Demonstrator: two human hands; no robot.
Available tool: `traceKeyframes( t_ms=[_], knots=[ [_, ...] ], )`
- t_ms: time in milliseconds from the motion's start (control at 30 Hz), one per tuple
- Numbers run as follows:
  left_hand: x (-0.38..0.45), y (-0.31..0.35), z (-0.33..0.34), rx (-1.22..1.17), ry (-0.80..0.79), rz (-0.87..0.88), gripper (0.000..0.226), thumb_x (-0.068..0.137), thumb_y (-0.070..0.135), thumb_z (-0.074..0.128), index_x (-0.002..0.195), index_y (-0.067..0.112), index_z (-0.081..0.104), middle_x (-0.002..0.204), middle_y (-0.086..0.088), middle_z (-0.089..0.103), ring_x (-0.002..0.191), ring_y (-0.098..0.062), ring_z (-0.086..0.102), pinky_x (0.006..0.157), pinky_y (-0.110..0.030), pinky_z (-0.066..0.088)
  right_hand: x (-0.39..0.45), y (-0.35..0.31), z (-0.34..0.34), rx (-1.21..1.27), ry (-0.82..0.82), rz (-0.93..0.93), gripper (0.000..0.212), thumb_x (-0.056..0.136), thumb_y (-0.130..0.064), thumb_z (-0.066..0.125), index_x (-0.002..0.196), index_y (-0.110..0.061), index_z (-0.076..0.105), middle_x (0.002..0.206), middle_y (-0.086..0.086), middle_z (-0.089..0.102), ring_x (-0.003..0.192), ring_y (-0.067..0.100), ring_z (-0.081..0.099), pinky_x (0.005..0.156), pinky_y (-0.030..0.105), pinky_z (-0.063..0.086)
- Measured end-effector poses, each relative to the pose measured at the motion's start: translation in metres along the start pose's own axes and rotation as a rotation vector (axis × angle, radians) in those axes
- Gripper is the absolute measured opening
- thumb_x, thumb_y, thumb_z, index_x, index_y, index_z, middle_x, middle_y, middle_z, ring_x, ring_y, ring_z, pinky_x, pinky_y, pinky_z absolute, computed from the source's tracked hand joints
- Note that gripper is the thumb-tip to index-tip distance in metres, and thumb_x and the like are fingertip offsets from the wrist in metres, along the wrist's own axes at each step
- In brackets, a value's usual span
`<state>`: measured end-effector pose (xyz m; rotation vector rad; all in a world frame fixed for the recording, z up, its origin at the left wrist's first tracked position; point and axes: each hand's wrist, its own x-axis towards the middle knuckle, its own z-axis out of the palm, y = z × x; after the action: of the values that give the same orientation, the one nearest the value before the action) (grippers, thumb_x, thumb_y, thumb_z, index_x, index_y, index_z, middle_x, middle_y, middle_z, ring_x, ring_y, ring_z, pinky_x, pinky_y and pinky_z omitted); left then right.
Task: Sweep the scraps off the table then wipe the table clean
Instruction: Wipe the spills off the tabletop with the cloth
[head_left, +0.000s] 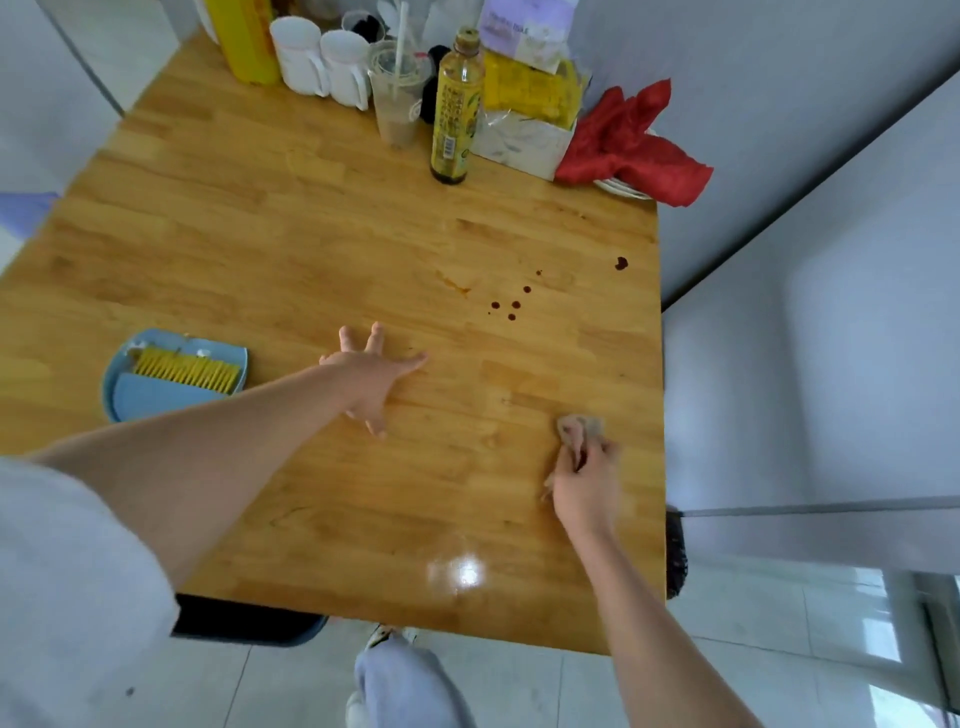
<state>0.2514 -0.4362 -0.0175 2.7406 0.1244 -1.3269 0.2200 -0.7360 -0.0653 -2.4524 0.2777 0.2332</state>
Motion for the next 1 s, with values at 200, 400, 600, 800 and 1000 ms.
traceKeyframes(
  t_ms=[200, 400, 600, 800, 1000],
  knots=[
    [-0.001, 0.002, 0.006, -0.114, 0.016, -0.023, 0.124, 0.078, 0.027, 0.085, 0.149, 0.058, -0.013, 0.158, -0.004, -0.038, 0.143, -0.050, -0.025, 0.117, -0.056, 0.027, -0.079, 0.038, 0.018, -0.136, -0.653, -0.638, 0.032, 0.080, -0.017, 0.064, 0.103, -0.036, 0.073, 0.109, -0.025, 0.054, 0.090, -0.006, 0.052, 0.074, 0.005, 0.037],
    [0.004, 0.001, 0.011, -0.171, -0.012, -0.038, 0.125, 0.075, 0.034, 0.087, 0.145, 0.064, -0.013, 0.155, 0.001, -0.043, 0.142, -0.048, -0.029, 0.118, -0.060, 0.022, -0.023, 0.098, -0.080, -0.012, -0.044, 0.000, 0.018, 0.095, -0.017, 0.061, 0.099, -0.034, 0.065, 0.109, -0.005, 0.064, 0.085, 0.005, 0.062, 0.062, 0.013, 0.042],
    [0.004, 0.001, 0.005, -0.131, 0.011, -0.032, 0.117, 0.077, 0.044, 0.083, 0.148, 0.061, -0.008, 0.159, -0.002, -0.036, 0.143, -0.052, -0.024, 0.117, -0.058, 0.027, -0.078, 0.069, -0.005, -0.087, -0.581, -0.478, 0.037, 0.088, -0.003, 0.058, 0.110, -0.032, 0.070, 0.111, -0.027, 0.047, 0.091, -0.004, 0.055, 0.076, 0.012, 0.048],
    [0.006, 0.003, 0.008, -0.052, 0.038, -0.044, 0.118, 0.077, 0.048, 0.081, 0.147, 0.061, -0.012, 0.160, -0.001, -0.035, 0.147, -0.049, -0.018, 0.115, -0.059, 0.031, 0.071, 0.034, -0.062, 0.020, -0.125, -0.068, 0.036, 0.094, -0.007, 0.055, 0.099, -0.041, 0.064, 0.105, -0.008, 0.064, 0.064, 0.004, 0.066, 0.053, 0.016, 0.051],
    [0.015, -0.002, 0.010, -0.088, 0.062, -0.096, 0.128, 0.072, 0.047, 0.085, 0.147, 0.058, -0.018, 0.161, 0.003, -0.032, 0.149, -0.046, -0.014, 0.114, -0.059, 0.032, 0.063, -0.032, 0.024, -0.181, -0.463, -0.501, 0.022, 0.097, -0.022, 0.053, 0.115, -0.027, 0.065, 0.119, -0.016, 0.045, 0.075, 0.001, 0.057, 0.059, 0.010, 0.044]
  ],
)
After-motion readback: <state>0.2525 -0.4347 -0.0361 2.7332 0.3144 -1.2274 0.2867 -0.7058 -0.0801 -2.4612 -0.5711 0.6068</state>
